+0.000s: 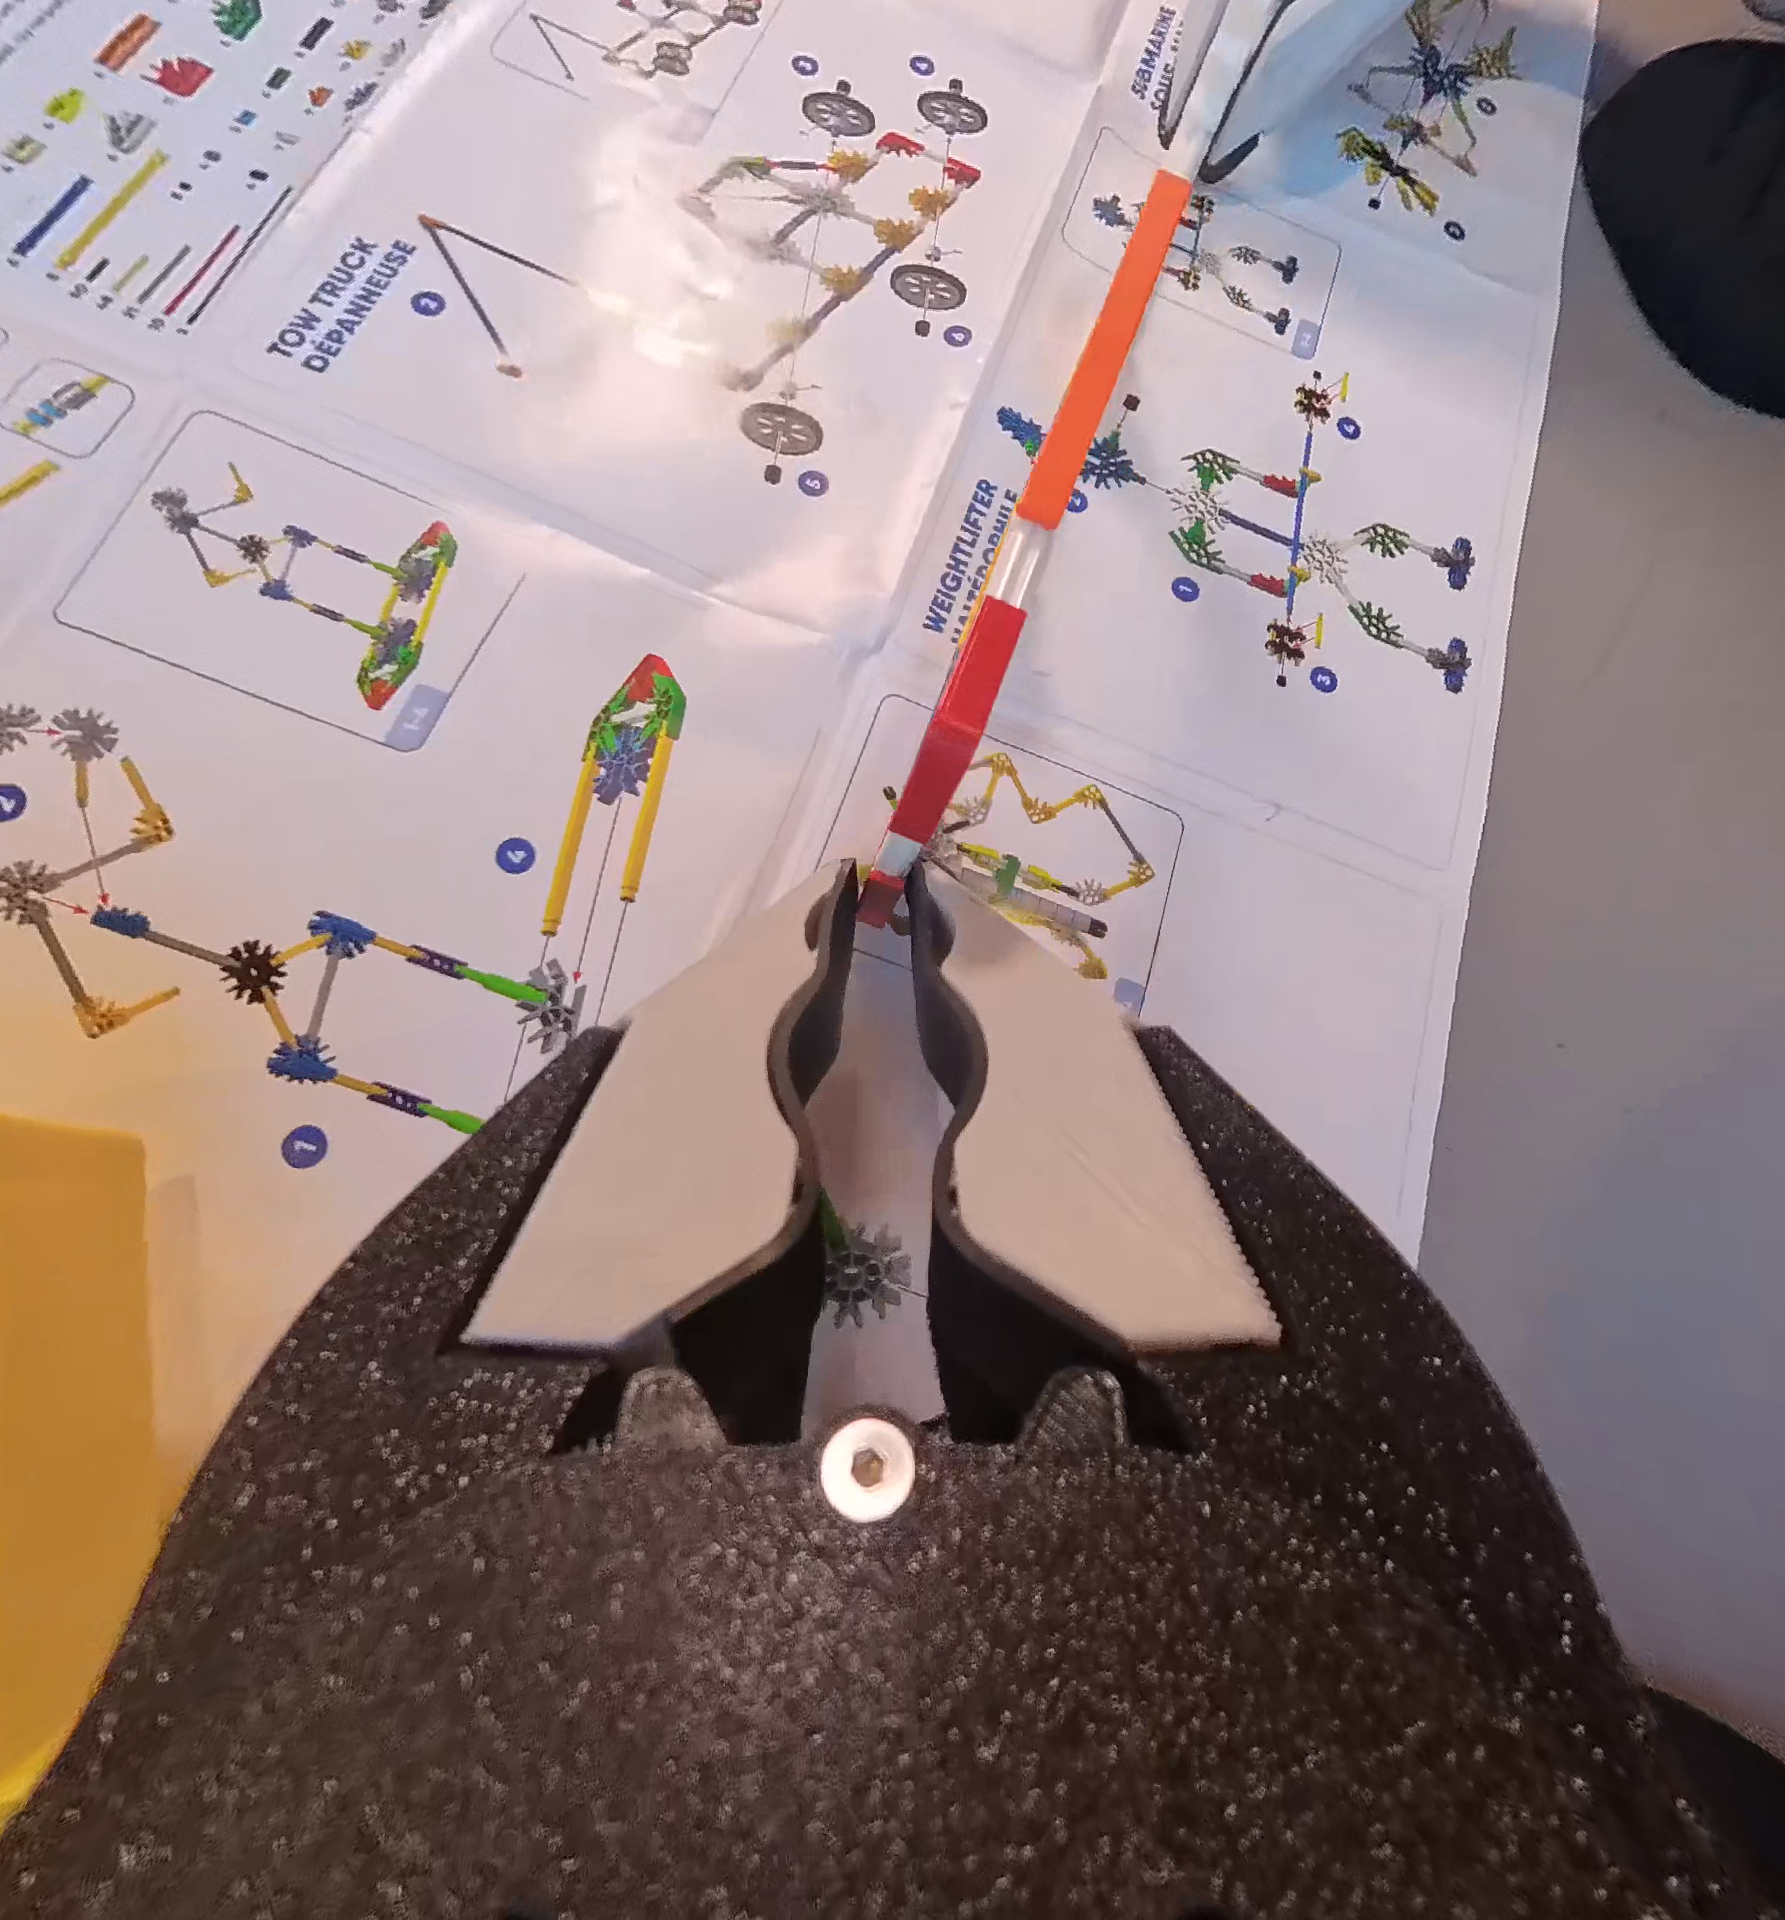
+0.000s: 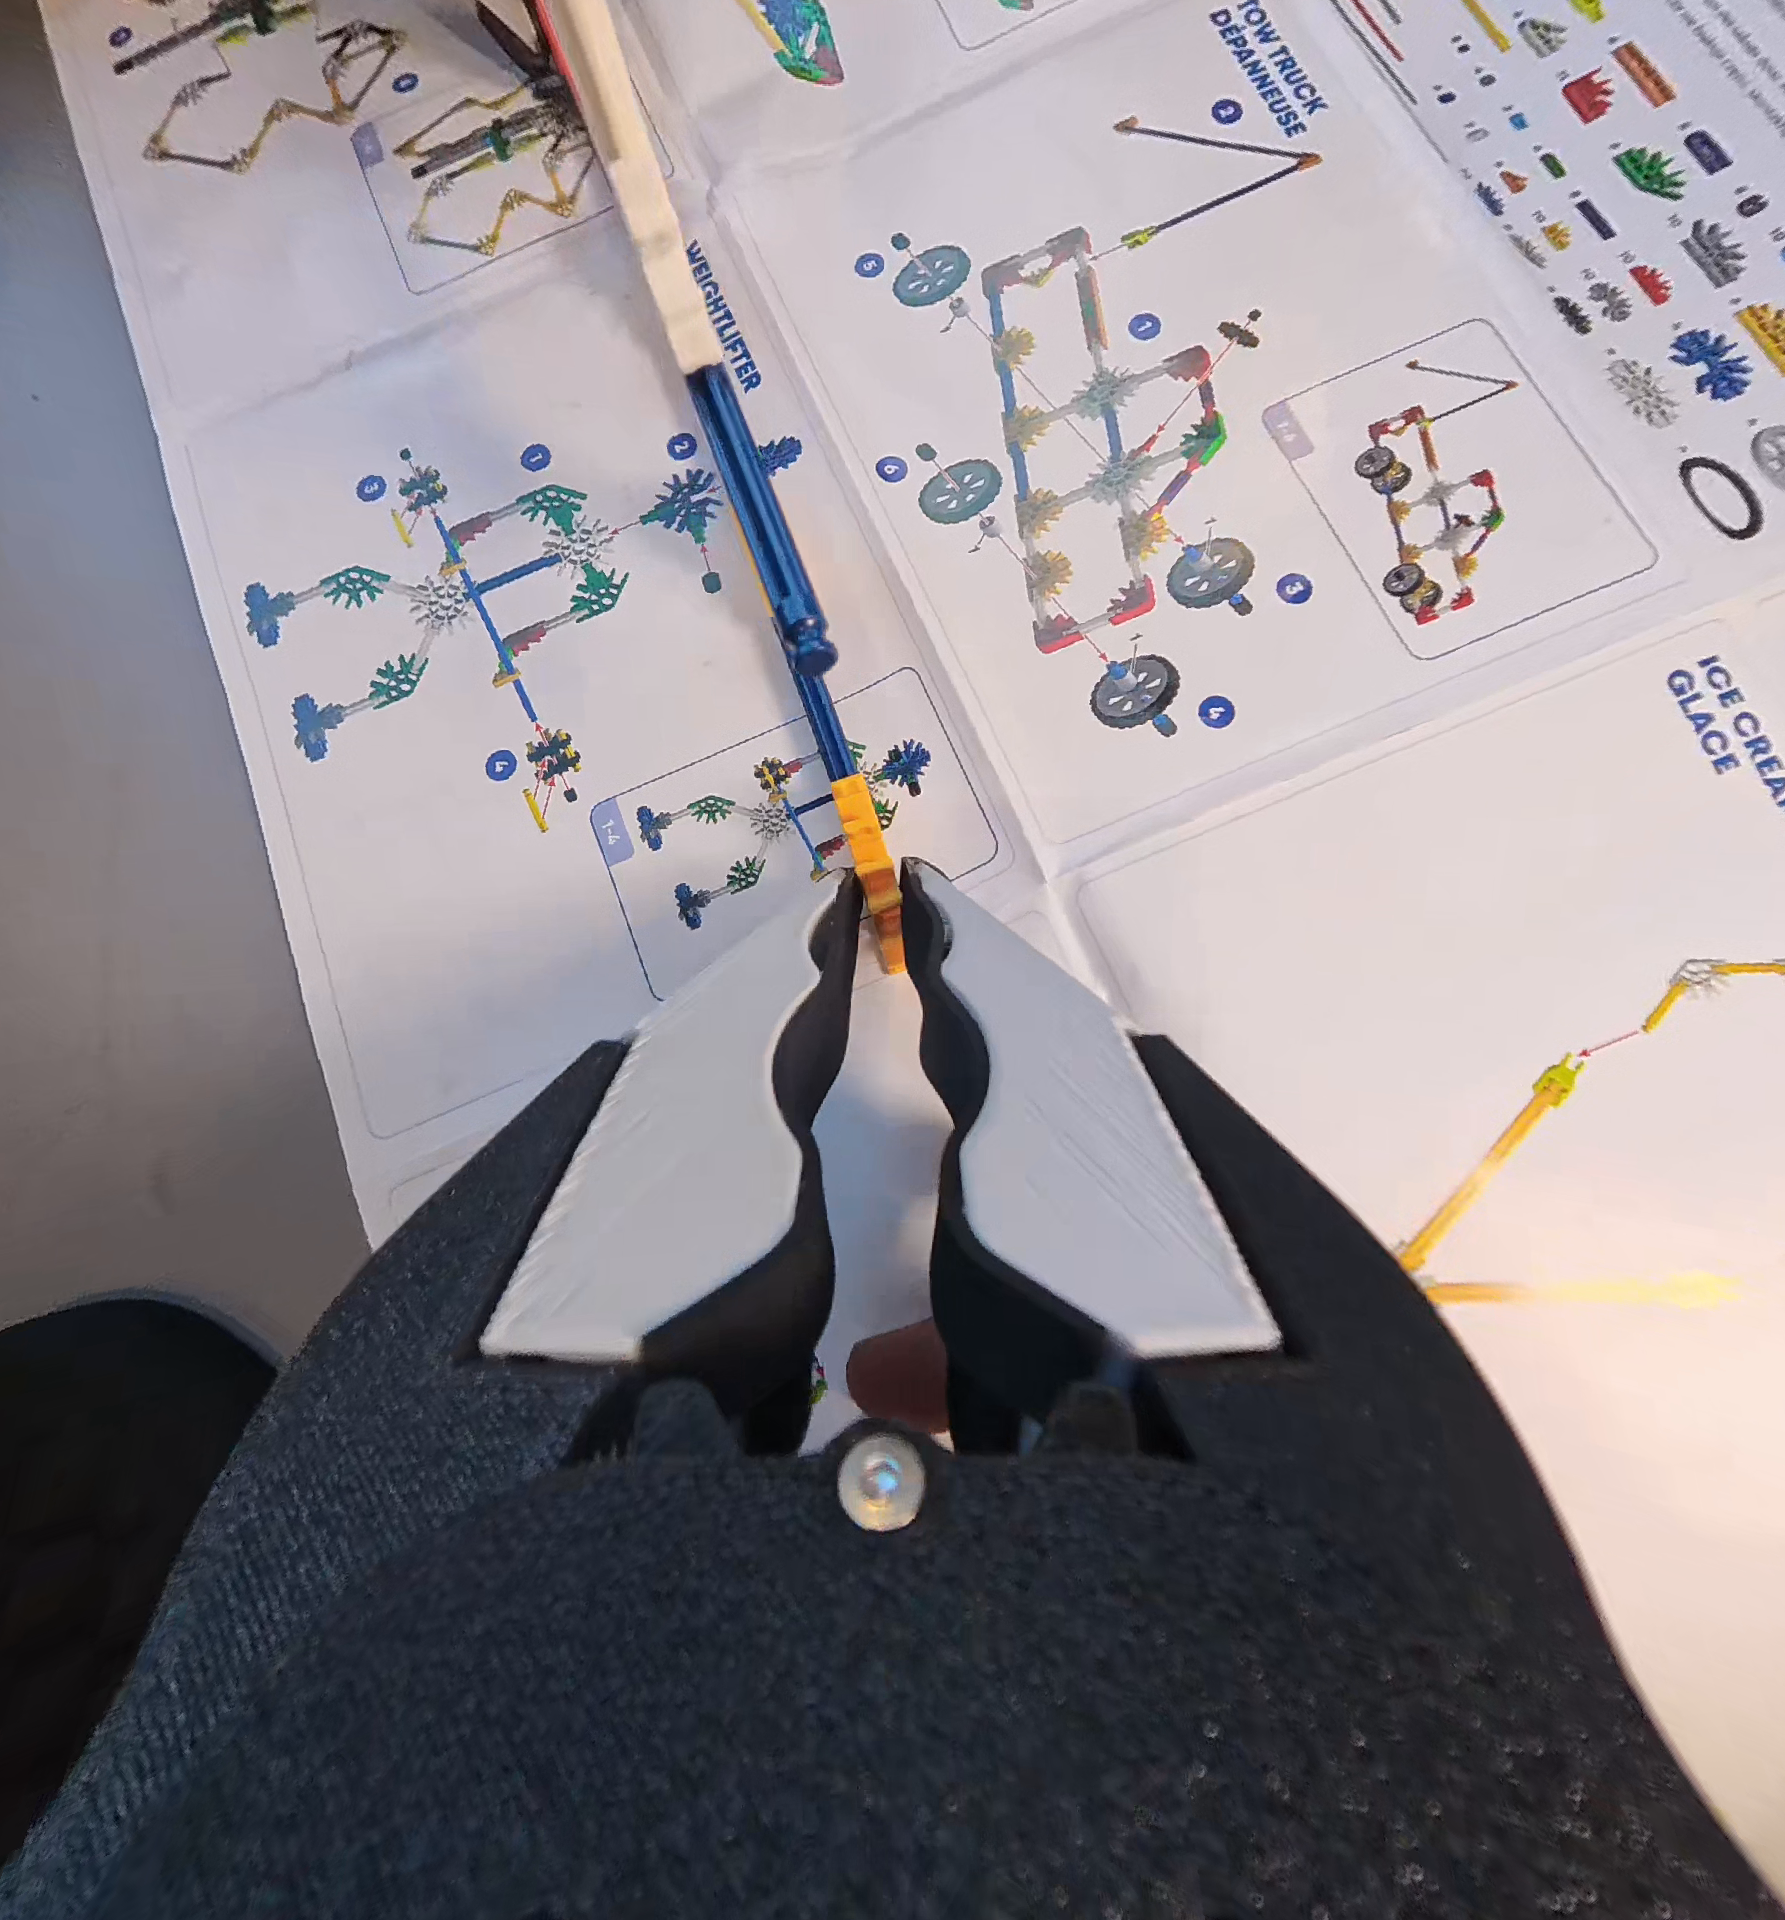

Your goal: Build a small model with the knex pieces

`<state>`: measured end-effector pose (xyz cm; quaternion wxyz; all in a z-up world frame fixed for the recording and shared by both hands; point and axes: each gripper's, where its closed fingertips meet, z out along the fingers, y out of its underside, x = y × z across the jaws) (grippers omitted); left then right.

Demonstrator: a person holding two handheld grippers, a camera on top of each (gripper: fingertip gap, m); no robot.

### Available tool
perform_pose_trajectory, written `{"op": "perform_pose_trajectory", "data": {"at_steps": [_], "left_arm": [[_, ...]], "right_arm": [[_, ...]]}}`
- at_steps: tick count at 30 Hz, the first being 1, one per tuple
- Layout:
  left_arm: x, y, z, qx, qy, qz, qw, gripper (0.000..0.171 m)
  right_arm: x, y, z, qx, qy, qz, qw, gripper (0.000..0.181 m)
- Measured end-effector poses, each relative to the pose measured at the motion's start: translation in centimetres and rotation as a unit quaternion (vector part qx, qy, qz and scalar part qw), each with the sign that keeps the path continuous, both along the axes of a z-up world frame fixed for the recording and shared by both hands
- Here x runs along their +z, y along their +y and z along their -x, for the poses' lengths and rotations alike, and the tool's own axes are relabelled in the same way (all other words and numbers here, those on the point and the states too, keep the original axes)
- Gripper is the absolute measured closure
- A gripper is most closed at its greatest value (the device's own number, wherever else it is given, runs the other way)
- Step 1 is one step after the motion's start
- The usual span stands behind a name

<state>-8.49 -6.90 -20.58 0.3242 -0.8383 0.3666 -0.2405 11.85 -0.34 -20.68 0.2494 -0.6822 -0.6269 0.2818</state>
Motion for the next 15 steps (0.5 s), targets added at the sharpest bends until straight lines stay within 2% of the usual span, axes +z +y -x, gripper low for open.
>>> {"op": "perform_pose_trajectory", "data": {"at_steps": [6,11,15], "left_arm": [[-0.42,0.16,0.07,0.018,-0.006,0.016,1.000,0.164],[-0.40,0.06,0.01,0.016,0.001,0.002,1.000,0.164],[0.31,-0.19,-0.16,0.021,-0.024,0.008,0.999,0.163]], "right_arm": [[0.00,-0.02,-0.01,-0.011,0.007,0.014,1.000,0.174],[0.06,-0.09,0.01,-0.004,0.014,-0.006,1.000,0.174],[0.07,-0.41,-0.10,0.012,0.007,-0.018,1.000,0.174]]}}
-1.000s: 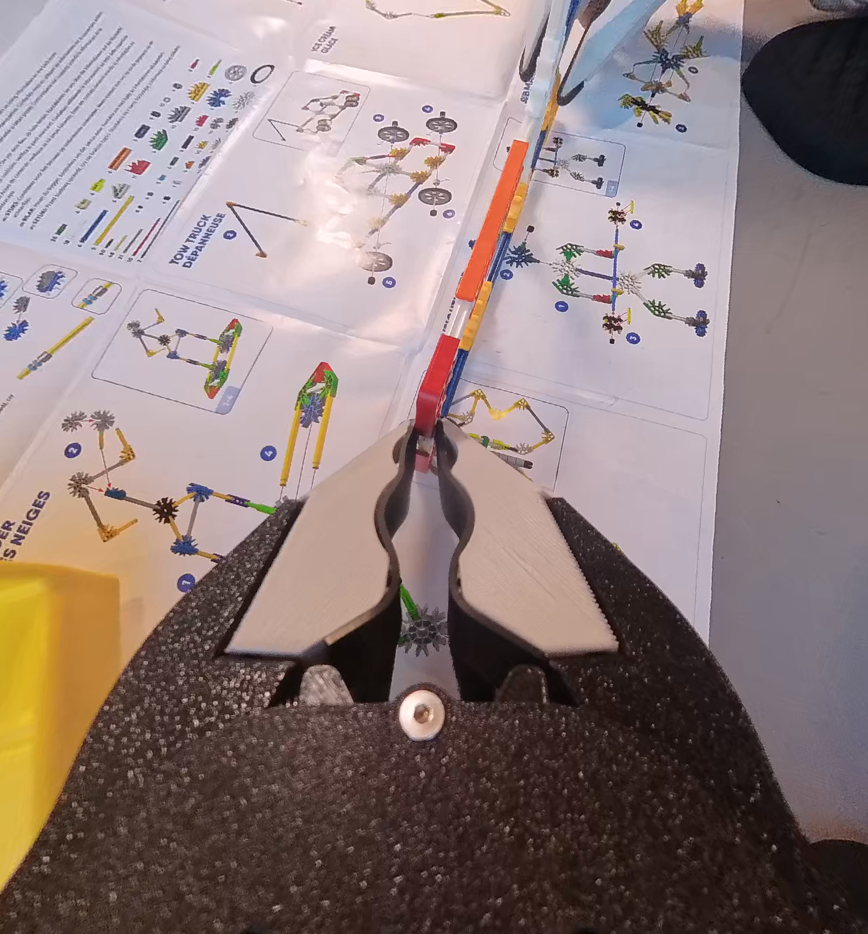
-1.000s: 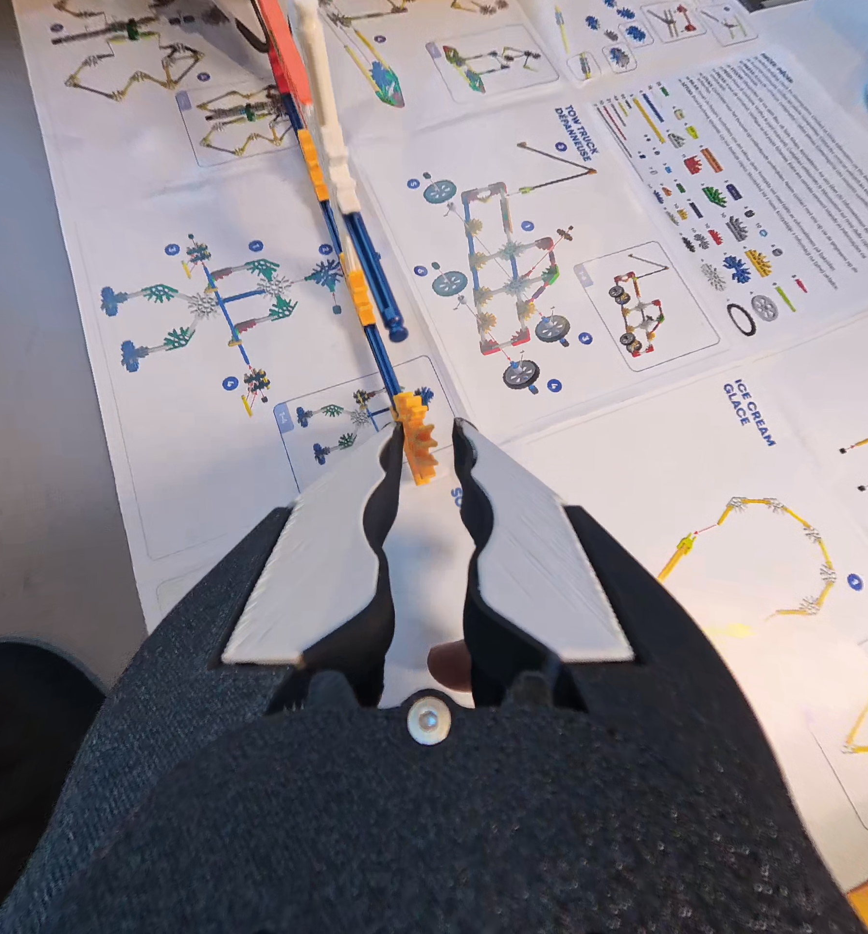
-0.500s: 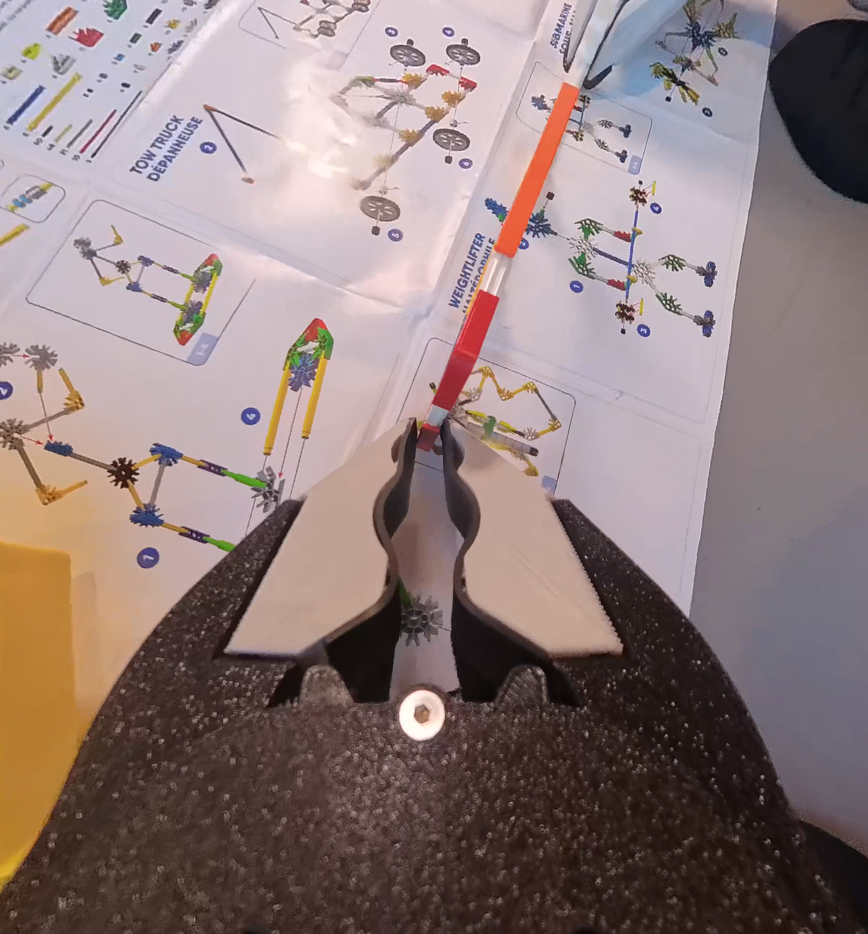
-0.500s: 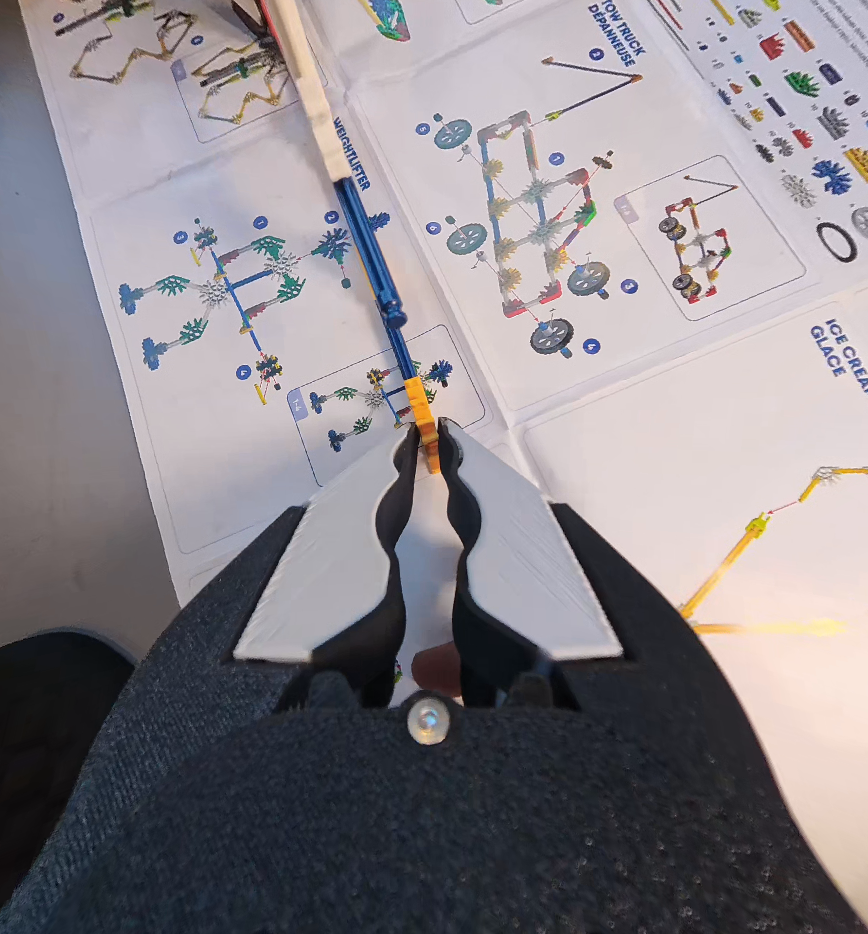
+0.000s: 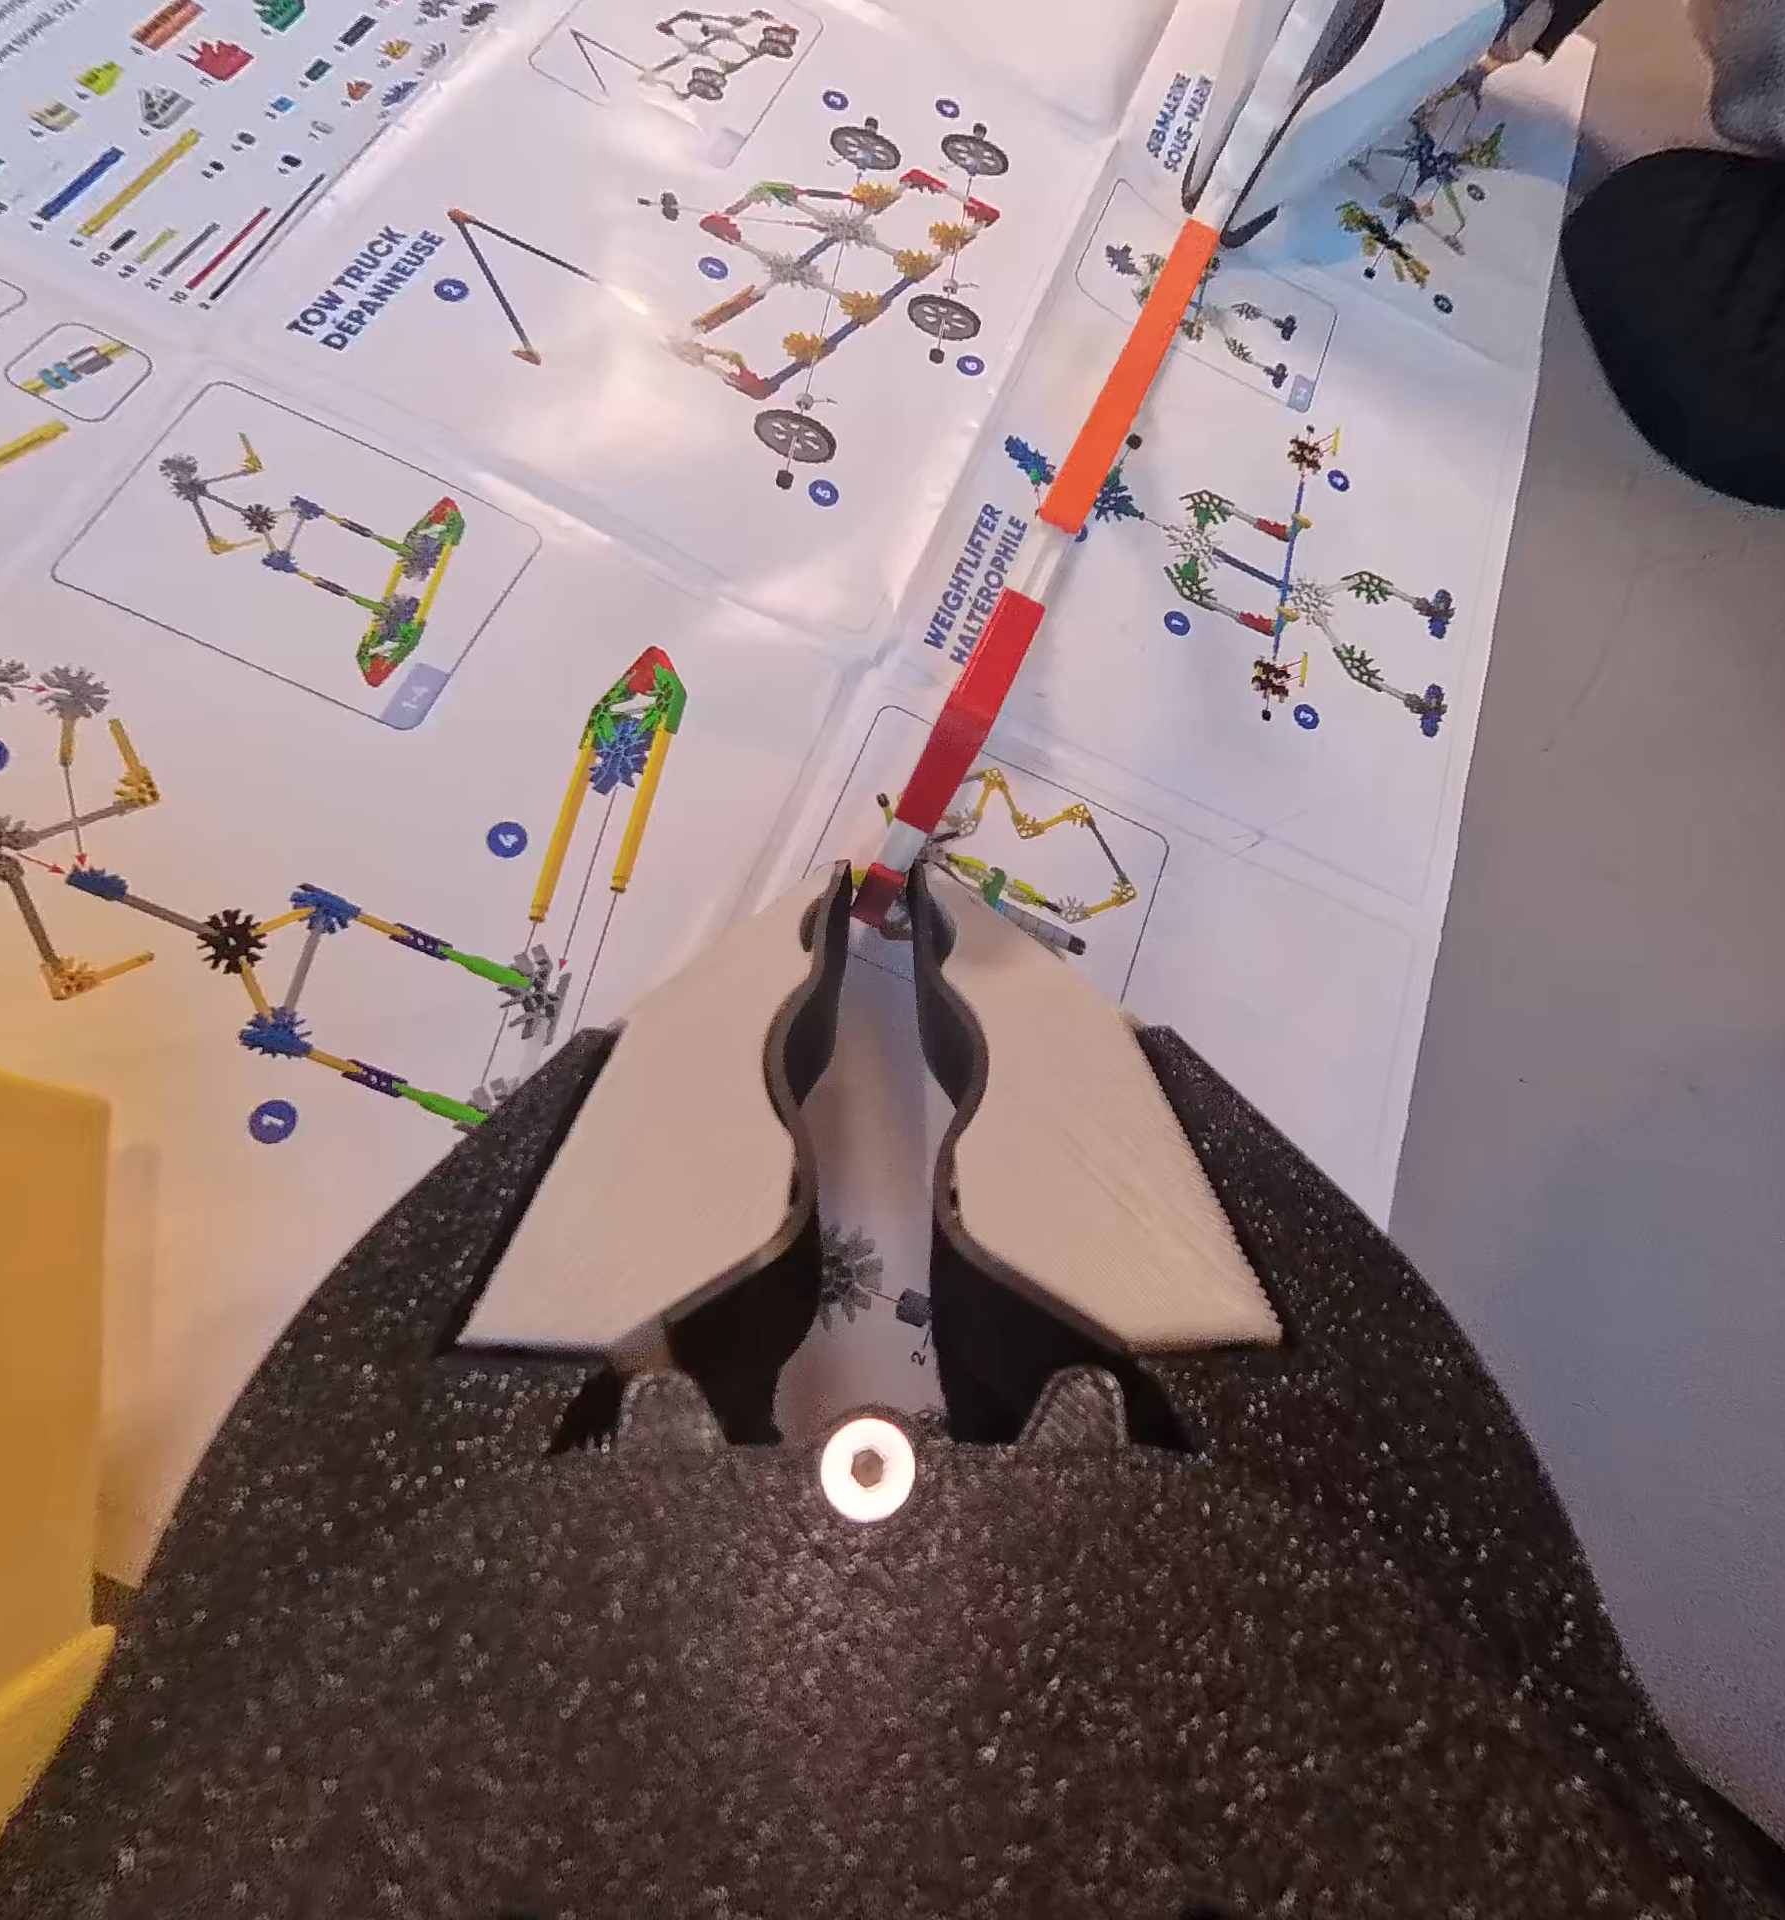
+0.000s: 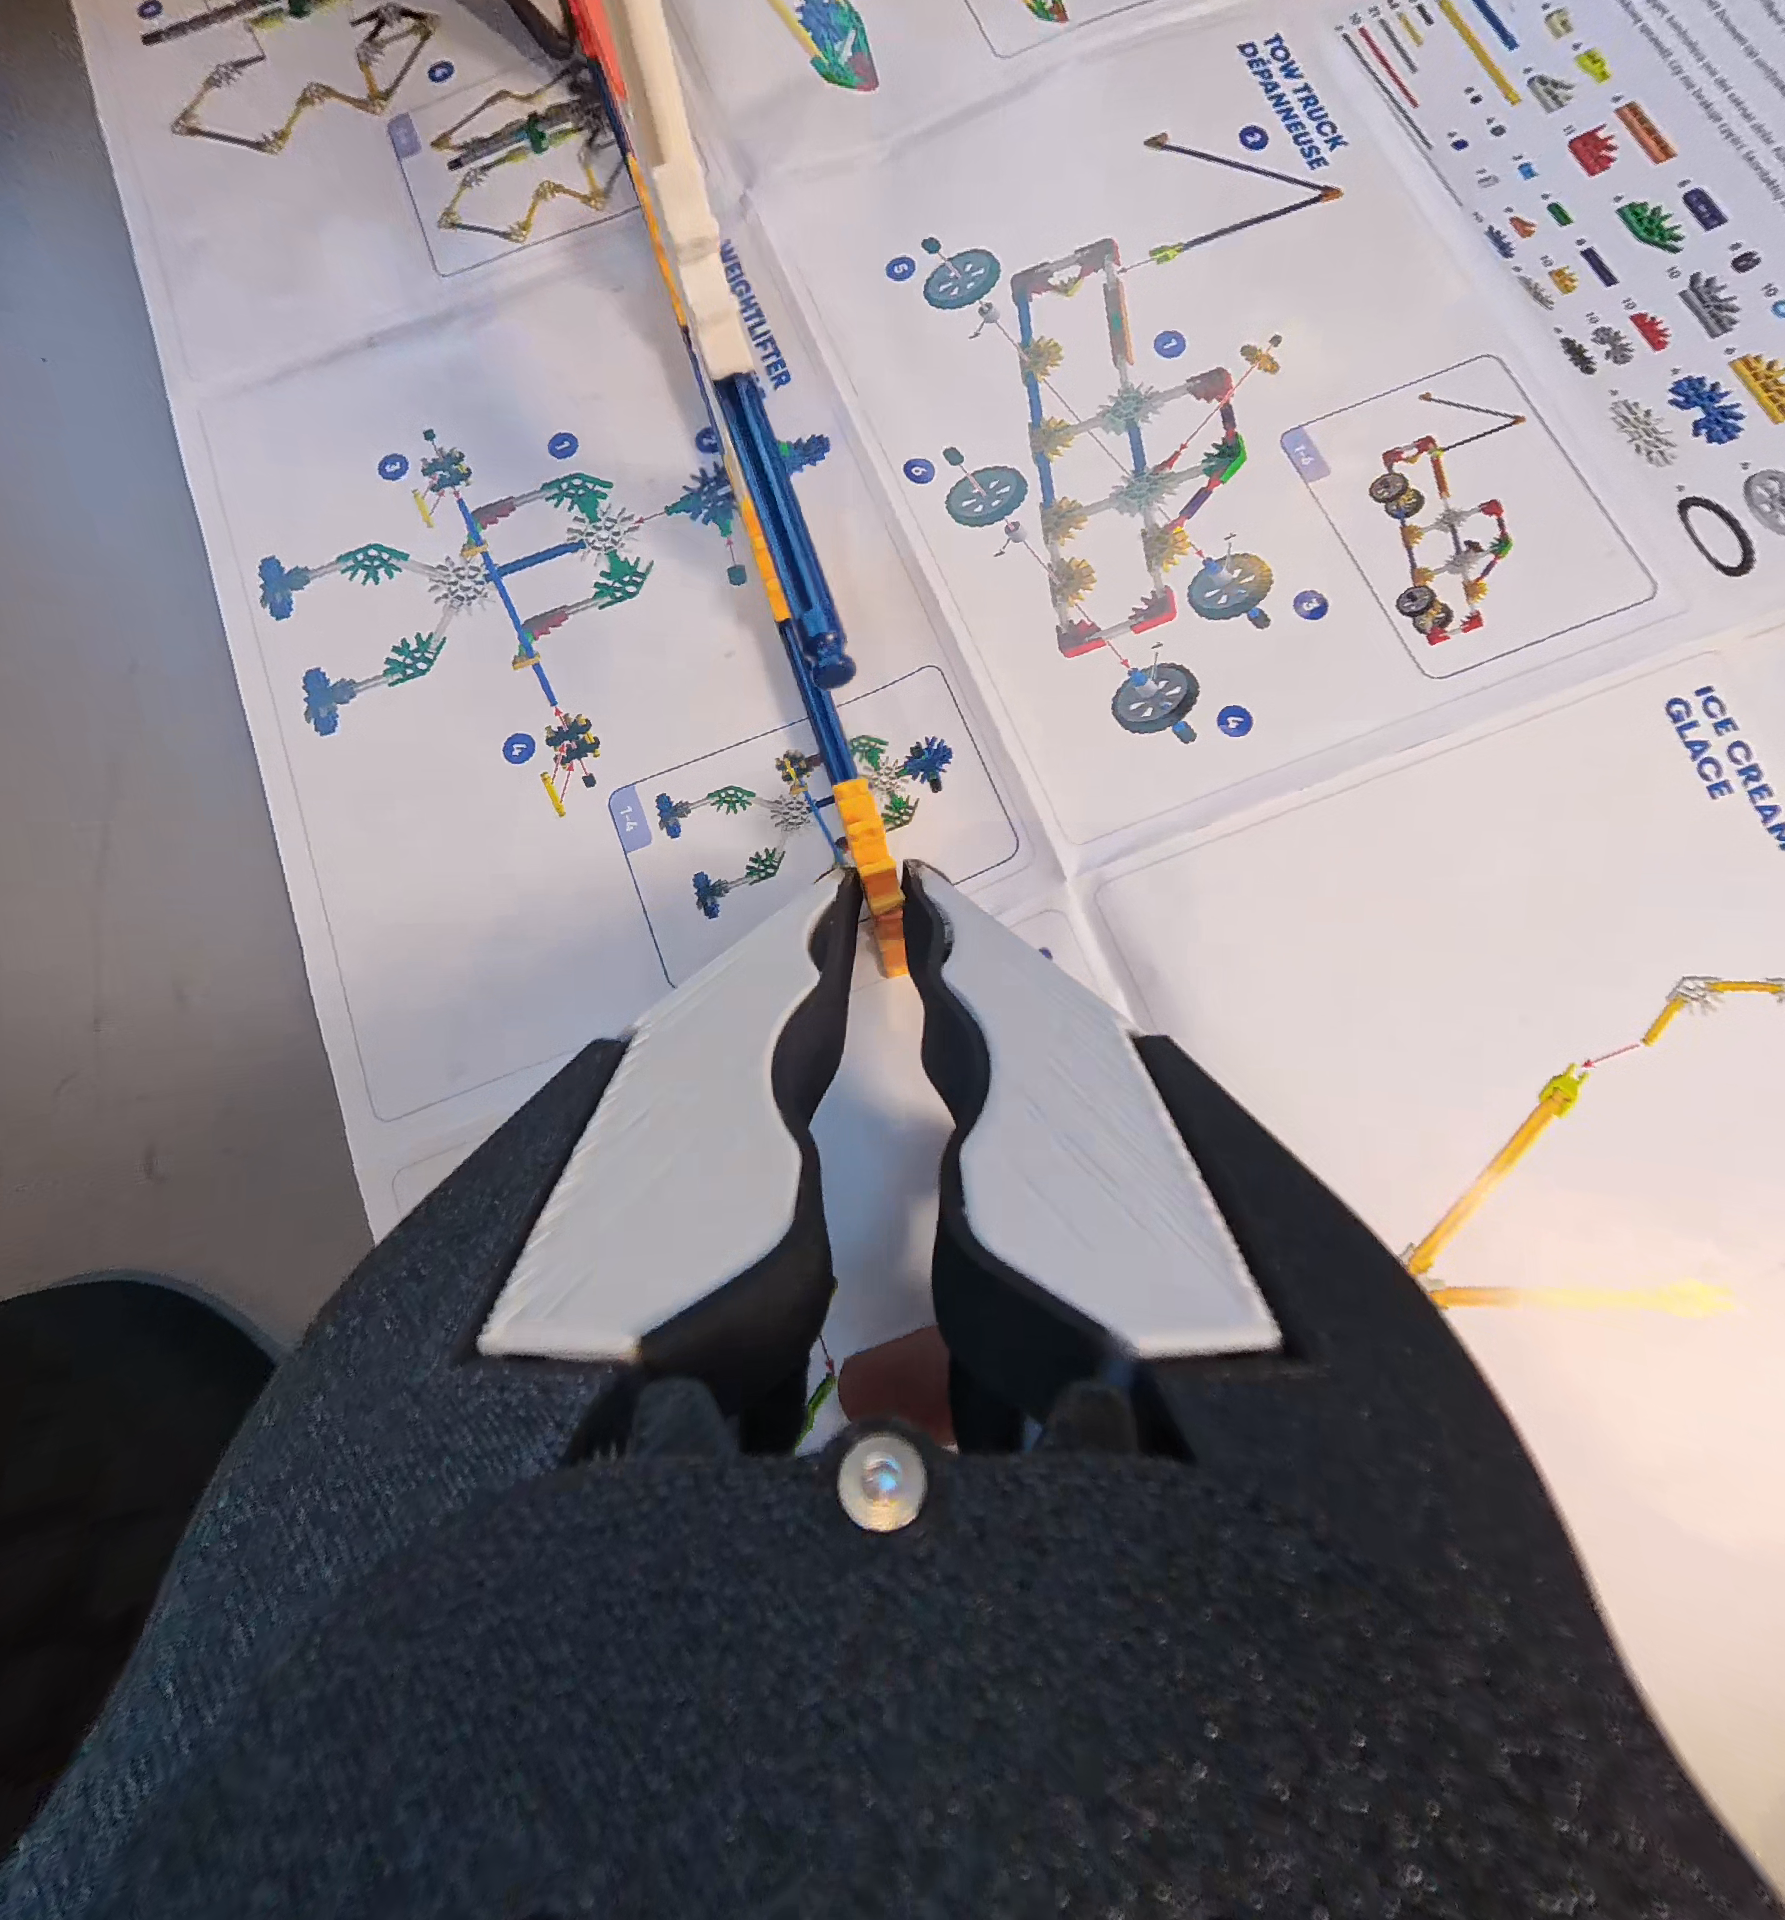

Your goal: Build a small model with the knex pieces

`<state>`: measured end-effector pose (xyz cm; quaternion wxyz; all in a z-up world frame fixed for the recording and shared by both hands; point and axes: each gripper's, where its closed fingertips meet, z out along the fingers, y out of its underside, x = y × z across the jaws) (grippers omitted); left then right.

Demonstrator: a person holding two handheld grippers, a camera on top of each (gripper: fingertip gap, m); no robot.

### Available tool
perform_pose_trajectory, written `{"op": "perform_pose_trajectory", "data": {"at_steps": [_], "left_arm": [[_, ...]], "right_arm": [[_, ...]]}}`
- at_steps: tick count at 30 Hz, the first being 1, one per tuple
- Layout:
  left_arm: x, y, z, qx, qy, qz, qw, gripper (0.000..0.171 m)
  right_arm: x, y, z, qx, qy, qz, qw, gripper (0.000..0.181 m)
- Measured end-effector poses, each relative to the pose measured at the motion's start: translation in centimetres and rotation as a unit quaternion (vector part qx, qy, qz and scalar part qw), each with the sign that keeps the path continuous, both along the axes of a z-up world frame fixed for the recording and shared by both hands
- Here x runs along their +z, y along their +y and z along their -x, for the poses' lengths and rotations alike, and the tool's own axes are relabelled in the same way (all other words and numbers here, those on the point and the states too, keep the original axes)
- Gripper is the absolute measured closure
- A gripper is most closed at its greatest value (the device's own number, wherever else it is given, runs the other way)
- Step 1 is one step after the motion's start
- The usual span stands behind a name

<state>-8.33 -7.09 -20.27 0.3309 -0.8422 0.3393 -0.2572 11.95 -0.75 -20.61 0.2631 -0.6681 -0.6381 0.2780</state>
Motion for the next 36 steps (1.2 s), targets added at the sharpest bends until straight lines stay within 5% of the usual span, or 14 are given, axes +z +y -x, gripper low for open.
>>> {"op": "perform_pose_trajectory", "data": {"at_steps": [11,21,27,36], "left_arm": [[0.4,-2.2,-0.7,-0.011,-0.080,0.107,0.991,0.163],[1.0,-1.3,0.8,0.003,-0.047,0.047,0.998,0.144],[0.2,-0.2,0.8,-0.006,0.033,-0.036,0.999,0.123],[-0.6,0.0,0.0,-0.021,0.062,-0.057,0.996,0.110]], "right_arm": [[-0.1,-0.6,-0.6,0.022,-0.001,0.008,1.000,0.164],[-0.4,0.1,-1.6,0.015,-0.032,-0.026,0.999,0.154],[-0.4,0.6,-2.0,0.003,-0.040,-0.035,0.999,0.147],[-0.1,0.6,-1.5,0.021,-0.031,-0.064,0.997,0.144]]}}
